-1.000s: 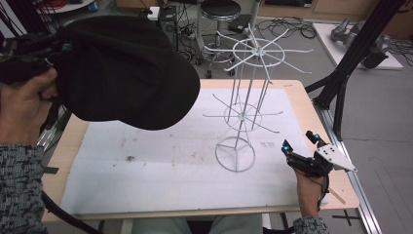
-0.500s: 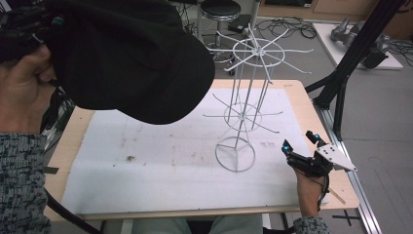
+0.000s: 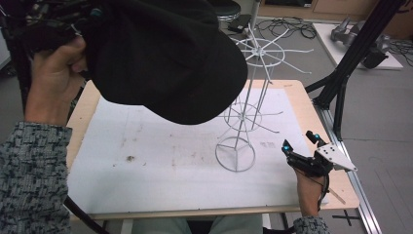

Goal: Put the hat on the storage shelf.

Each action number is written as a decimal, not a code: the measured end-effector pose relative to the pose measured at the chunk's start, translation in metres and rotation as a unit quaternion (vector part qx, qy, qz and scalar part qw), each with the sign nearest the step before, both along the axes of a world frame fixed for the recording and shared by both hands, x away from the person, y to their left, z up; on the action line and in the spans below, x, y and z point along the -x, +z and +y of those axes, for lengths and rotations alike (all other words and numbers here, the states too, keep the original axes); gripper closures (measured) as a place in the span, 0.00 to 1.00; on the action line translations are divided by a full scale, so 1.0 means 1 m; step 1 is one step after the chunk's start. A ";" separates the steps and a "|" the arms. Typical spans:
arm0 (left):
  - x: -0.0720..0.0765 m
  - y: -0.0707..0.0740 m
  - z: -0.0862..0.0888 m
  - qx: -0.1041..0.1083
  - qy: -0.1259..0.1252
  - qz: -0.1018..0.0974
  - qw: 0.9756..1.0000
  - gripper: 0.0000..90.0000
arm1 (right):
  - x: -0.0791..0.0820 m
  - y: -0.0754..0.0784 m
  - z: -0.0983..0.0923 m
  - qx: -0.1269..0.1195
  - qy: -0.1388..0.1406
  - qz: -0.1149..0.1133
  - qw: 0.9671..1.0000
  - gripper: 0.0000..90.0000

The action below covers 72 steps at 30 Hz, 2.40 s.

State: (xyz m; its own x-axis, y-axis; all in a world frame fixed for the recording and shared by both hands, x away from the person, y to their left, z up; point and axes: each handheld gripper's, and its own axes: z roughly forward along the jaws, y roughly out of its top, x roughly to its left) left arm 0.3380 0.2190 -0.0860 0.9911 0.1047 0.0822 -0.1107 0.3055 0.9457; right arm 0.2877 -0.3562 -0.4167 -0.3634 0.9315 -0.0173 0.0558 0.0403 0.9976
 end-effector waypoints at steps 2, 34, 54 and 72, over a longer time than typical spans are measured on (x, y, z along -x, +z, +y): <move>-0.003 -0.002 -0.008 -0.004 -0.004 0.002 1.000 0.85 | 0.000 0.000 0.000 -0.002 0.000 -0.001 1.000 0.10; -0.027 -0.062 -0.039 -0.058 0.007 0.039 0.998 0.82 | 0.000 0.000 0.000 0.000 0.003 0.002 1.000 0.10; -0.031 -0.094 -0.048 -0.103 0.068 0.052 0.991 0.78 | -0.001 -0.001 0.001 0.000 0.004 0.006 1.000 0.10; -0.031 -0.128 -0.067 -0.176 0.101 0.054 0.978 0.71 | -0.001 -0.001 0.002 -0.001 0.007 0.005 1.000 0.10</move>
State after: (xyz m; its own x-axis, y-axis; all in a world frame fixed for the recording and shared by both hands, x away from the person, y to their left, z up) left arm 0.3694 0.1521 -0.2144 0.9579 0.2839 0.0437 -0.0279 -0.0594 0.9978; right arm 0.2886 -0.3547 -0.4174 -0.3774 0.9260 -0.0114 0.0647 0.0387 0.9972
